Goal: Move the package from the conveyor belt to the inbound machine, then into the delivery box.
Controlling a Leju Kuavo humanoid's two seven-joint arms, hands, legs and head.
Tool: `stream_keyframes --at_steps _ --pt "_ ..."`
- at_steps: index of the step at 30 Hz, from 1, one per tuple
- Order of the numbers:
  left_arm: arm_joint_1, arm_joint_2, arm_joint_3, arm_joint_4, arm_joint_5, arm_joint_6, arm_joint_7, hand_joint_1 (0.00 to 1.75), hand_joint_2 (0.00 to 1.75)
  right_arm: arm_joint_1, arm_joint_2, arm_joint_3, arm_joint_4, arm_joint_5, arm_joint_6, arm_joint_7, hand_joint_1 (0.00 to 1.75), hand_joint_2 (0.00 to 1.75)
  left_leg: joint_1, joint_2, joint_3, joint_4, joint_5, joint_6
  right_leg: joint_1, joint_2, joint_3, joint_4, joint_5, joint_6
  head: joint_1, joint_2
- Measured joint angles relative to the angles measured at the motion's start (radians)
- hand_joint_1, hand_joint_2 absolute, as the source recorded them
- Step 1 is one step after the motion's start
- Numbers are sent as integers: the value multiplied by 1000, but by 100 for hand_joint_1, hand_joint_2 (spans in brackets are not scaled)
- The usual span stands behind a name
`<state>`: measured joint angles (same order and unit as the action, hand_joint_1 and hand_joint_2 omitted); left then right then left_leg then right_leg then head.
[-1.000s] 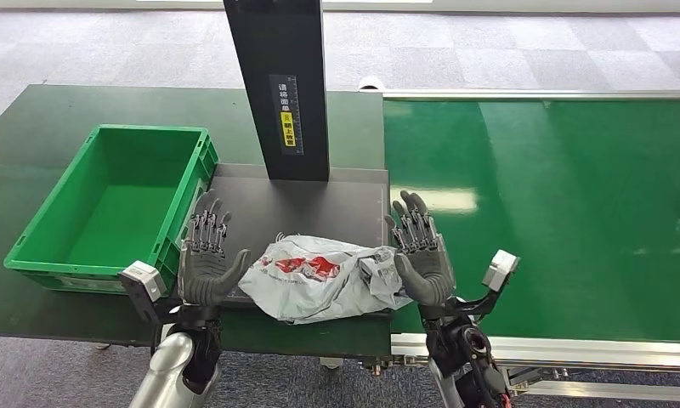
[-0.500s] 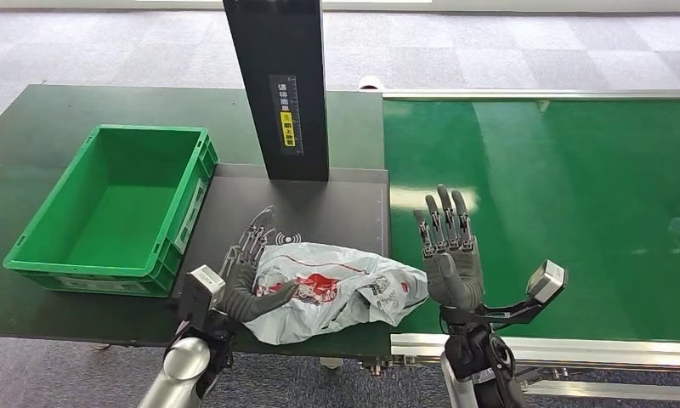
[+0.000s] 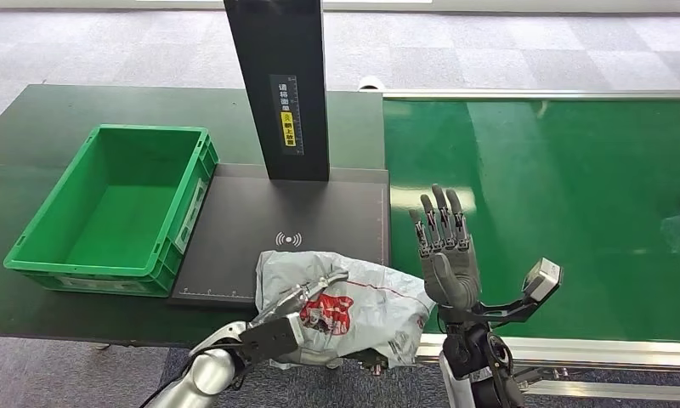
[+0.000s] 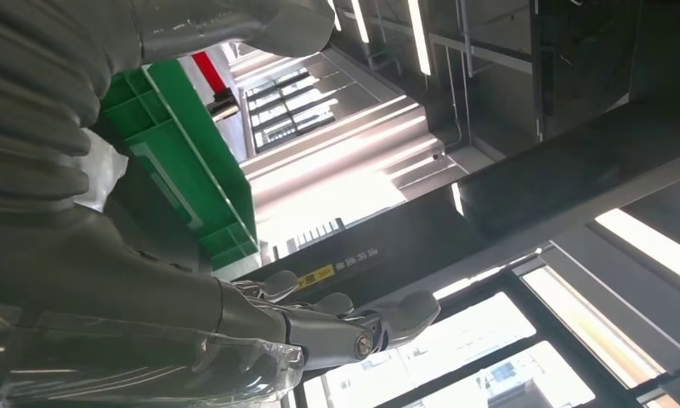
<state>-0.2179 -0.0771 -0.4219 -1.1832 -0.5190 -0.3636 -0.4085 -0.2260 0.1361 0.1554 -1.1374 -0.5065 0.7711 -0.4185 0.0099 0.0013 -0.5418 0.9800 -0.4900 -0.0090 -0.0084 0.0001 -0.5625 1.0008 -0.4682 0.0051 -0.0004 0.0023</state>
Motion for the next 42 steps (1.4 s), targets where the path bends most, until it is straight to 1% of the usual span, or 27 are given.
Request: stream_keyframes --at_steps 4,10,11,14,15,19,21,22,25,26,31,37,42 --pt "-59 3 -84 103 -60 -40 -2 0 175 -15 12 -10 11 11 -11 1 0 175 0 -2 1 0 0 0 0 -3 2 0 0 0 0 0" --pt "-143 3 -163 209 -69 -93 -4 0 175 -18 21 -34 14 15 -32 14 0 175 0 -7 6 0 0 1 -1 -7 9 0 -1 1 0 0" --pt "-154 1 -173 225 -70 -91 -2 9 175 -18 22 -38 15 17 -36 16 0 175 0 -8 7 0 0 1 -1 -8 11 0 -1 1 0 0" --pt "-181 -6 -193 268 -73 -70 6 140 175 -15 25 -50 16 24 -51 21 0 175 0 -10 10 0 0 1 -1 -10 16 -1 -2 2 0 0" --pt "-188 -9 -197 279 -73 -63 8 175 175 -14 25 -54 16 26 -56 21 0 175 0 -11 12 0 0 2 -2 -10 18 -1 -3 3 0 0" --pt "-204 -18 -200 305 -65 -26 15 175 175 -3 29 -71 12 37 -76 24 0 175 -1 -12 16 0 0 2 -2 -10 24 -2 -3 4 0 0" --pt "-204 -20 -197 307 -56 -2 15 175 175 7 31 -79 6 58 -103 29 0 175 -1 -11 18 0 0 2 -2 -10 25 -2 -3 4 0 0" --pt "-202 -21 -194 305 -52 11 15 175 175 11 32 -83 2 89 -139 31 0 175 -1 -11 18 0 0 2 -2 -10 25 -2 -2 3 0 0" --pt "-186 -21 -177 286 -43 37 22 175 175 22 31 -89 -4 244 -313 22 0 175 -1 -10 19 0 0 2 -1 -9 24 -2 -2 3 0 0" --pt "-179 -21 -171 277 -42 40 25 175 175 25 30 -91 -5 282 -355 16 0 175 -1 -10 19 0 0 2 -1 -9 23 -2 -2 3 0 0" --pt "-147 -20 -149 240 -35 63 32 175 175 34 27 -101 -5 409 -489 20 0 175 0 -9 16 0 0 2 -1 -9 19 -1 -2 3 0 0" --pt "-107 -20 -111 193 -26 84 53 175 175 43 27 -113 1 500 -551 30 0 175 0 -8 12 0 0 2 -1 -8 15 -1 -2 3 0 0" --pt "-83 -20 -86 171 -23 97 57 175 175 43 27 -126 21 522 -559 55 0 175 0 -8 10 0 0 2 -1 -8 13 -1 -2 3 0 0"
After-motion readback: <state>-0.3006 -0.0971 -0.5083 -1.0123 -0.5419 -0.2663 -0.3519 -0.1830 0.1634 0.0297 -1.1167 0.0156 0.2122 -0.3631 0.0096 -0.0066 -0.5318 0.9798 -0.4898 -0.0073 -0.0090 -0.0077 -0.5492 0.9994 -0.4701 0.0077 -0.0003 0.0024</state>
